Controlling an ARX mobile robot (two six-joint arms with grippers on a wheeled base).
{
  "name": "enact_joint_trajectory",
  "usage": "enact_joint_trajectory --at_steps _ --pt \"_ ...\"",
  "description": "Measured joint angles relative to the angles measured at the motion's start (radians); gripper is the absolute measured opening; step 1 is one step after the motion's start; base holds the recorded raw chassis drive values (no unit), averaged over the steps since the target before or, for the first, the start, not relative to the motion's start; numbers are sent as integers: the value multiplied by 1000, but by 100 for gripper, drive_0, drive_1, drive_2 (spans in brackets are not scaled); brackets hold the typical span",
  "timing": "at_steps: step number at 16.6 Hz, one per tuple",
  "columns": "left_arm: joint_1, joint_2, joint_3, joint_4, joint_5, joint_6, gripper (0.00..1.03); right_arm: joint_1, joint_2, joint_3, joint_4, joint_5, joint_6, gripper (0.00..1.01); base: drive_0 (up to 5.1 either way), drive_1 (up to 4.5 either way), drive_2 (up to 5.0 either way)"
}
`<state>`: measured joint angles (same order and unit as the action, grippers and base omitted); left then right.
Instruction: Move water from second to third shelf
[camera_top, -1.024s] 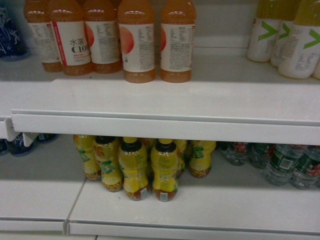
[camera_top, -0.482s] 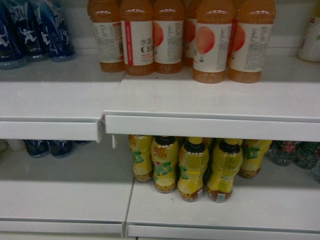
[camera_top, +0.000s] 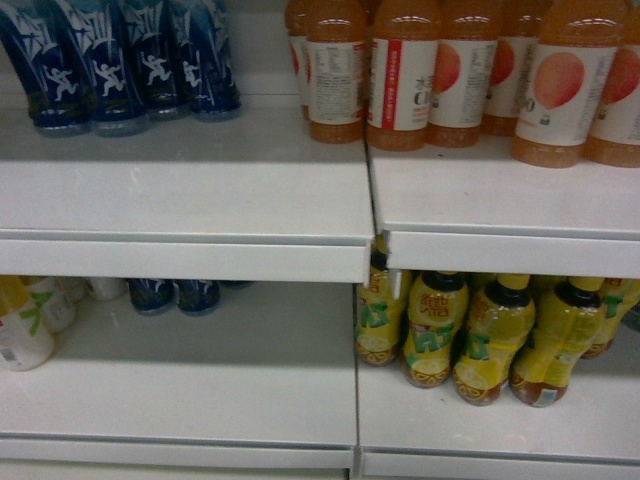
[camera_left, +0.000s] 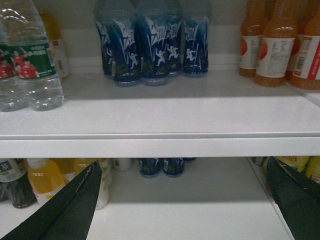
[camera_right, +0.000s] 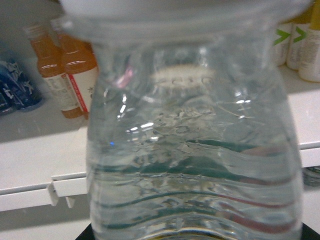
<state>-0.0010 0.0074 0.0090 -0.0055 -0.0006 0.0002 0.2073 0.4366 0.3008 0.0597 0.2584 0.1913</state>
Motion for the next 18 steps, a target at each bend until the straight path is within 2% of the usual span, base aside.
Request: enact_joint_trajectory --at_steps 18 --pt "0 0 0 3 -1 0 98 1 -5 0 0 0 1 43 -486 230 230"
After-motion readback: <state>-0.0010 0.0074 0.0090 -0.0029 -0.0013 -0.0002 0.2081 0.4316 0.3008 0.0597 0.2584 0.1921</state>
